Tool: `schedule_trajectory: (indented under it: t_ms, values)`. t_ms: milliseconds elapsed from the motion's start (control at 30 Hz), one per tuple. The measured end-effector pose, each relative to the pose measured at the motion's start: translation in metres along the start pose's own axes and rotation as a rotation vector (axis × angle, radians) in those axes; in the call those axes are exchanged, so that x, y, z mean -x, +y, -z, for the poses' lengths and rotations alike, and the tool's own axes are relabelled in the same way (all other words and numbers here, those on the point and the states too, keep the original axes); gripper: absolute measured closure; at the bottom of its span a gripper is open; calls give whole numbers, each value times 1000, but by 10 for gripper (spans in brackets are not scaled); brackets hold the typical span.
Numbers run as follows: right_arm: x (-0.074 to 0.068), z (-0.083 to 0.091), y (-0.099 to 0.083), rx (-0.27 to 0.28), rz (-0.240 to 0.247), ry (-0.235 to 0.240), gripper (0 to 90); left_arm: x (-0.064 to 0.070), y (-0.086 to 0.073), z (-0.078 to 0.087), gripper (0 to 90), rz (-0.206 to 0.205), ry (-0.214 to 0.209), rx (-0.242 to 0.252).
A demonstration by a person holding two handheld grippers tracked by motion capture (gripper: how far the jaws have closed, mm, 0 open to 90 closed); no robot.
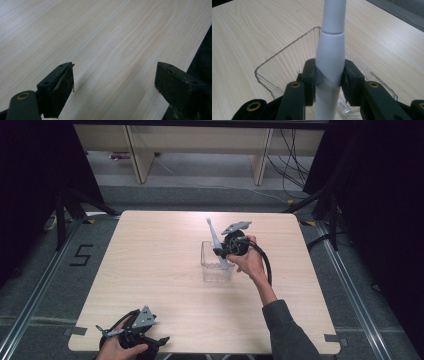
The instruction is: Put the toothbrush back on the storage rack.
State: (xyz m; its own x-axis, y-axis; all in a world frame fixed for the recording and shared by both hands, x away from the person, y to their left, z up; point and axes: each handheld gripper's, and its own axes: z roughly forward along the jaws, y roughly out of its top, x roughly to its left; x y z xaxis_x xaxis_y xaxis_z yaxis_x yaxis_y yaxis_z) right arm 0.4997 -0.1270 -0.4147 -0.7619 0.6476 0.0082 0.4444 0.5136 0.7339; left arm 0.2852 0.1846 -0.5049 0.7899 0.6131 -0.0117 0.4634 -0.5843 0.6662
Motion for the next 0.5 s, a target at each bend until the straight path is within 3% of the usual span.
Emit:
schedule_trajectory:
  t_ms: [67,133,167,233,267,300,367,500]
  values:
    - [2,-1,0,-13,21,6,669,-1,0,0,151,-6,7,-3]
    - [1,-4,-2,-14,12,-5,669,0,0,0,151,-4,-1,-1]
    - [2,-6,-2,-40,16,1,669,0,0,0,151,-8,-1,-1]
    - [2,-8,-3,-25,23,-5,669,0,0,0,151,-6,-1,-4]
    - [1,-7,-3,-53,10,1,668,-1,0,0,151,-11,-4,0]
    - [0,-9,-3,-37,23,0,668,1,0,0,151,10,-8,7]
    - [-1,-10,-3,-42,26,1,668,-1,0,0,151,-13,0,-2]
    - [-3,-13,0,-57,41,-16,668,-1,0,0,151,-13,0,-2]
